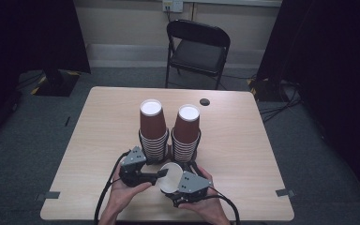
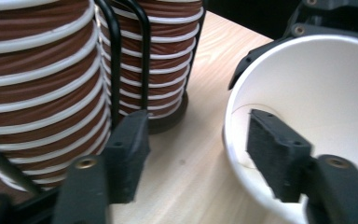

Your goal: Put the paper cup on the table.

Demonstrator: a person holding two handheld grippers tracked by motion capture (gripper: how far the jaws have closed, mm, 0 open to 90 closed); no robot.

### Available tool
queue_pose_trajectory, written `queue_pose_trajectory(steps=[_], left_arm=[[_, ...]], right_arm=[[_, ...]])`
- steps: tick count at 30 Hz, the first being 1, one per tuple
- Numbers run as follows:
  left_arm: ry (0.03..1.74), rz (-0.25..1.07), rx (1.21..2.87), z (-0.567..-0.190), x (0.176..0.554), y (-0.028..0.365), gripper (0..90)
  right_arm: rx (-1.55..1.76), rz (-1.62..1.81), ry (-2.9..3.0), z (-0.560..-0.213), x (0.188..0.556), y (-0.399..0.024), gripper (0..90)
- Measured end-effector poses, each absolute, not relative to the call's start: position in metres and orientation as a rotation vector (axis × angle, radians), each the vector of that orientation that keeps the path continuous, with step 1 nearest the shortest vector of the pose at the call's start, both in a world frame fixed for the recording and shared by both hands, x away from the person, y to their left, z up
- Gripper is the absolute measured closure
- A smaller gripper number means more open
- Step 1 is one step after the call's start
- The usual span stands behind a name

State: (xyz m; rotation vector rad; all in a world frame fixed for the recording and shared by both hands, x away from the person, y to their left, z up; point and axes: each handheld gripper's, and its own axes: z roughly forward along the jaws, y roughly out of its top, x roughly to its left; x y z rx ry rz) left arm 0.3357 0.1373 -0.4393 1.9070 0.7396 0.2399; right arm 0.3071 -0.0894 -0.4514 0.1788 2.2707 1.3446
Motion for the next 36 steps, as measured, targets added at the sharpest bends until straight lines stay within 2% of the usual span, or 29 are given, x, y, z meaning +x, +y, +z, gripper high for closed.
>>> queue_pose_trajectory(steps=[3, 10, 21, 25, 31, 36], left_arm=[[0.756, 0.244, 1.891, -0.442, 0.335, 0.139, 28.4], [0.782, 0.27, 1.809, -0.444, 0.332, 0.148, 15.9], [0.838, 0.404, 1.735, -0.453, 0.327, 0.161, 15.6], [0.865, 0.413, 1.719, -0.456, 0.326, 0.163, 15.6], [0.887, 0.542, 1.707, -0.463, 0.318, 0.168, 15.6], [0.915, 0.601, 1.692, -0.469, 0.314, 0.17, 15.8]], right_arm=[[0.203, 1.347, 2.278, -0.453, 0.308, -0.092, 10.2], [0.264, 1.365, 2.277, -0.456, 0.313, -0.098, 10.2], [0.379, 1.437, 2.228, -0.458, 0.317, -0.116, 10.2], [0.414, 1.442, 2.212, -0.457, 0.318, -0.123, 10.3], [0.514, 1.502, 2.152, -0.453, 0.322, -0.139, 10.4], [0.543, 1.521, 2.13, -0.449, 0.324, -0.148, 10.5]])
